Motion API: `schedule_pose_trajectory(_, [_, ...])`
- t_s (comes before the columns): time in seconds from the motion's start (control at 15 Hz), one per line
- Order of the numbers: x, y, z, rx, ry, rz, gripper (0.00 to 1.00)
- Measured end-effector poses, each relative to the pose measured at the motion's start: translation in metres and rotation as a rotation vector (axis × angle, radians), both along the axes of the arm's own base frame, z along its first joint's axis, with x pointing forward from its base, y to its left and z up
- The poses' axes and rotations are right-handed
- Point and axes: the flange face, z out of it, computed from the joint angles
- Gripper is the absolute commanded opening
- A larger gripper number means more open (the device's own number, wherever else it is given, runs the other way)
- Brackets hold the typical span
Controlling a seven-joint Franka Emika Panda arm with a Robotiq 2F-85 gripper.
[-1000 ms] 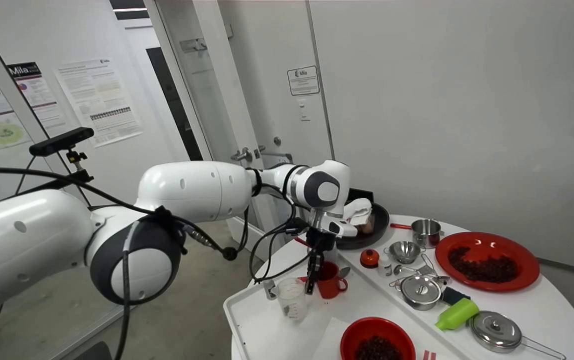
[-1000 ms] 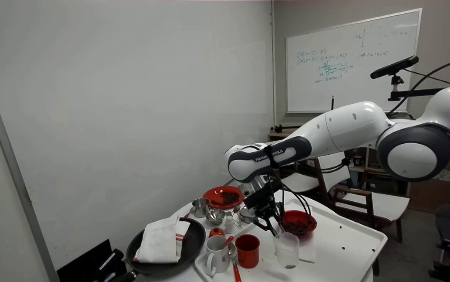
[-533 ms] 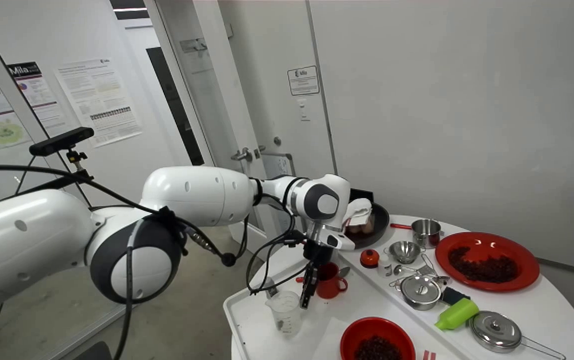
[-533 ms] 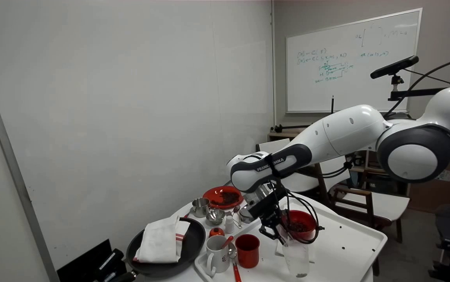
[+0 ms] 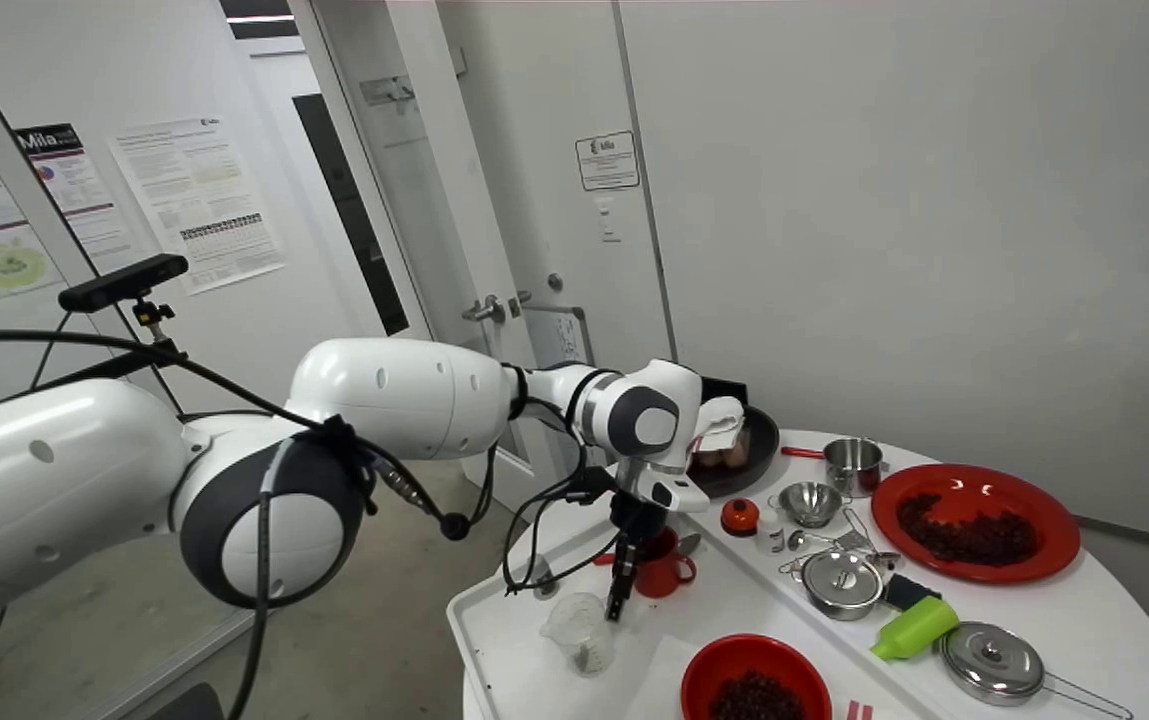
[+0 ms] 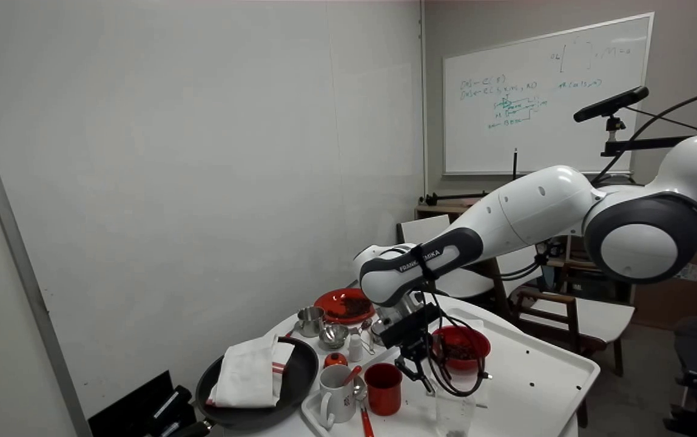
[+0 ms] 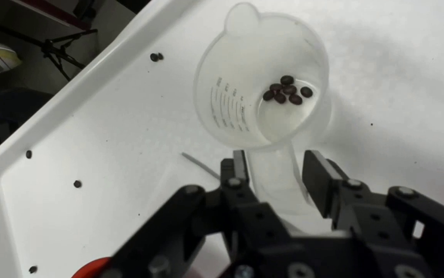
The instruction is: Pour some of the contents from the jug into the red bowl, pour the contents in the red cup into the red bowl then pour some of the contents from the jug into the red bowl
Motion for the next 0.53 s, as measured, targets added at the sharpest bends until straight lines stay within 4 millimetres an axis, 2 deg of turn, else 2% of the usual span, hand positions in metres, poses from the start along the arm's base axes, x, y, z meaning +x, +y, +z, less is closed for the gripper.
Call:
schedule_pose_trajectory(0.2, [-0.002, -0.001, -0.004, 0.015, 0.008, -0.017, 0.98])
schedule_pose_trajectory(0.27, [-0.003, -0.002, -0.003, 0.023, 0.008, -0.025, 0.81])
schedule_pose_trajectory(0.4, [0.000, -0.007, 0.002, 0.033, 0.000, -0.054, 0.94])
schedule_pose_trajectory(0.53, [0.002, -0.011, 0.006, 0.037, -0.007, -0.068, 0.98])
